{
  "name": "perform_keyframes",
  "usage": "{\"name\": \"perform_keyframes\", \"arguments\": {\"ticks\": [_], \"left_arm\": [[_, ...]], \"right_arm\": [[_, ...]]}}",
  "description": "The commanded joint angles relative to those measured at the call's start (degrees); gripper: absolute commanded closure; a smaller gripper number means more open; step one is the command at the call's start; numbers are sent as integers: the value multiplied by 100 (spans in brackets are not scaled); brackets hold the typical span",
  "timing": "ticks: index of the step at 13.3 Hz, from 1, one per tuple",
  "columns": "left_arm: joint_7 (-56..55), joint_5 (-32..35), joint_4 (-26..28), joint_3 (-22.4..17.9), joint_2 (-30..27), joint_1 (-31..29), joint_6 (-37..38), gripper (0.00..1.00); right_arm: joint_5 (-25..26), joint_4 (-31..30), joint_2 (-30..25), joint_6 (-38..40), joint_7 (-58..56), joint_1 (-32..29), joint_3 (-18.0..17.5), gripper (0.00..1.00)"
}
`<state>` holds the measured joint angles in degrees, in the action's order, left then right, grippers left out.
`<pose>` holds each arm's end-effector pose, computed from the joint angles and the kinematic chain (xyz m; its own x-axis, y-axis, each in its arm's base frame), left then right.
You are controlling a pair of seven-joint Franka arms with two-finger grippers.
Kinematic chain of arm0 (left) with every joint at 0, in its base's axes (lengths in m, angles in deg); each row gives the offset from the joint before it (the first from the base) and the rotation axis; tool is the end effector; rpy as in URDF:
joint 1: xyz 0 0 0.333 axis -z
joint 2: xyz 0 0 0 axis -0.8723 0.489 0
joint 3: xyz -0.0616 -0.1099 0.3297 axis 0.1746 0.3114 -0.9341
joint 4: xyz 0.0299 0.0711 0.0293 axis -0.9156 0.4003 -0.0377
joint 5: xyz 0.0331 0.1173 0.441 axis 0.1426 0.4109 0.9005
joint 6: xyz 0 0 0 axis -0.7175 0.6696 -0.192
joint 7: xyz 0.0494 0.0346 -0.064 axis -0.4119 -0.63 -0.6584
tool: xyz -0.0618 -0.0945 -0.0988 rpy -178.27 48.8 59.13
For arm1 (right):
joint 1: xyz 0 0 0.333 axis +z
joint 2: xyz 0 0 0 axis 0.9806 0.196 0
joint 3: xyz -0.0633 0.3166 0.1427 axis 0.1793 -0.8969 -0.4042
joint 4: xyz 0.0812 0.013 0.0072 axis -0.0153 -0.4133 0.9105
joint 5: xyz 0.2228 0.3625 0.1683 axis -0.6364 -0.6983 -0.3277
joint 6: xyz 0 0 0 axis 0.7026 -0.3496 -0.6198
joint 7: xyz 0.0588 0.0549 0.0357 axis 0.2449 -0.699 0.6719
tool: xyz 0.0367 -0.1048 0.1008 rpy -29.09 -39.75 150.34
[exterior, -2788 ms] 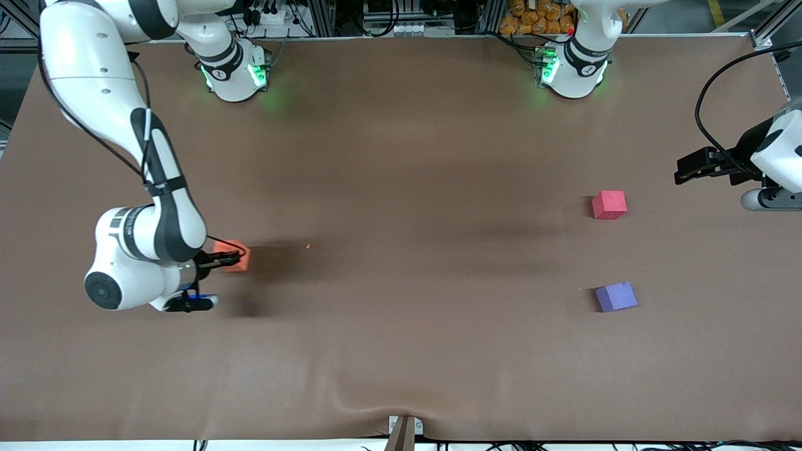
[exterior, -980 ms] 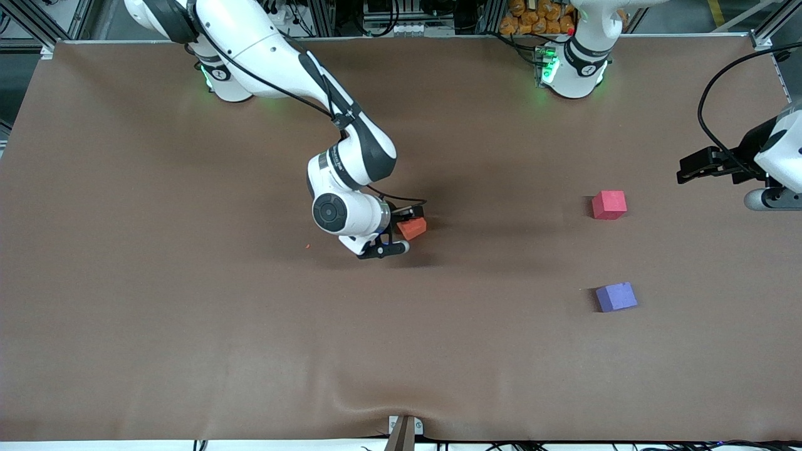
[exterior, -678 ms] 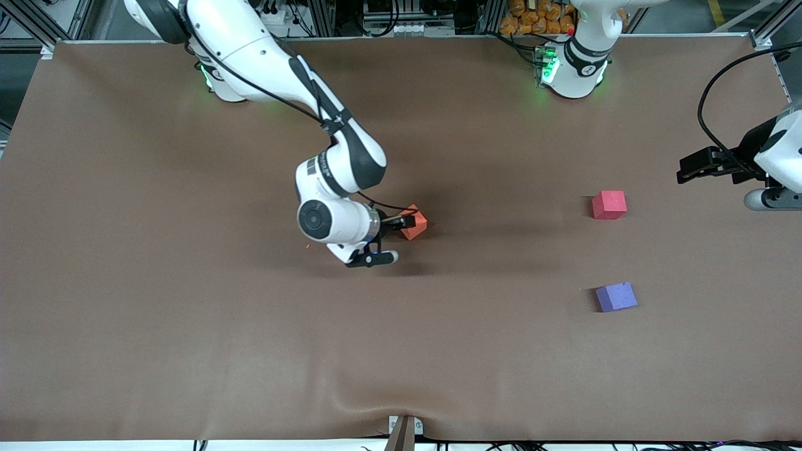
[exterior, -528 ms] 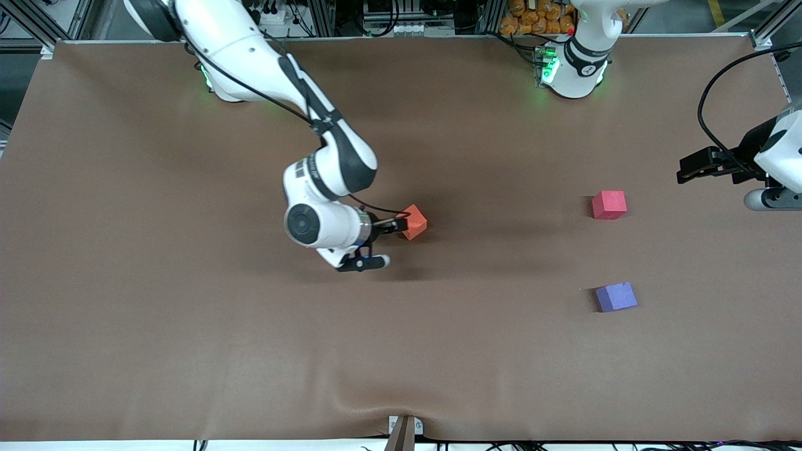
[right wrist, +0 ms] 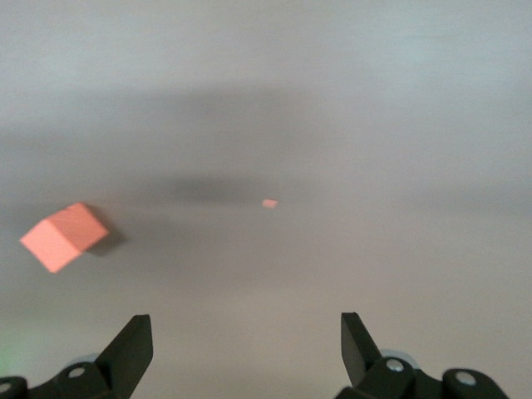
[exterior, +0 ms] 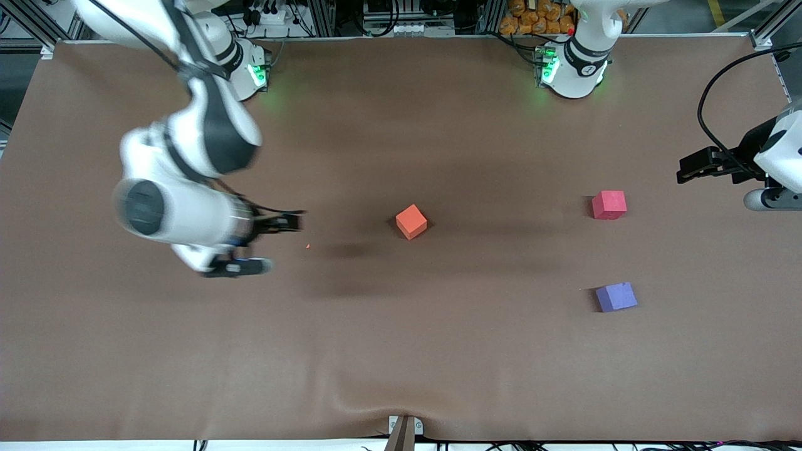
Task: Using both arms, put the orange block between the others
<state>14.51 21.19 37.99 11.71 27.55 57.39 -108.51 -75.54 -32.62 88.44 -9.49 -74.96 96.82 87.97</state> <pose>0.6427 -0.0227 0.5884 0.9924 -0.0098 -0.1225 -0.0089 -0.9999 0.0081 0.6909 0.2150 0.4311 0.9721 0.0290 -0.2327 0.0018 -0.9932 -0.1163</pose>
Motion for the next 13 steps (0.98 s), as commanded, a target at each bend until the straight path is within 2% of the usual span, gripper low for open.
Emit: {"name": "perform_keyframes", "arguments": {"ticks": [1, 4, 7, 9, 13], "left_arm": [[38, -59, -47, 24, -13, -54, 84, 0], [-15, -137, -100, 68, -39, -19, 84, 0], [-33, -339, -109, 322, -153, 8, 233, 0], [-50, -305, -109, 577, -171, -9, 286, 0], [11, -418, -117, 517, 21, -62, 216, 0]], "right_arm": [[461, -216, -530, 375, -20, -519, -136, 0], [584, -207, -943, 674, -344, -1108, -136, 0], [1208, -181, -1234, 728, -1168, -1460, -128, 0], [1218, -181, -1392, 736, -1425, -1697, -119, 0], [1288, -181, -1481, 772, -1505, -1777, -75, 0]]}}
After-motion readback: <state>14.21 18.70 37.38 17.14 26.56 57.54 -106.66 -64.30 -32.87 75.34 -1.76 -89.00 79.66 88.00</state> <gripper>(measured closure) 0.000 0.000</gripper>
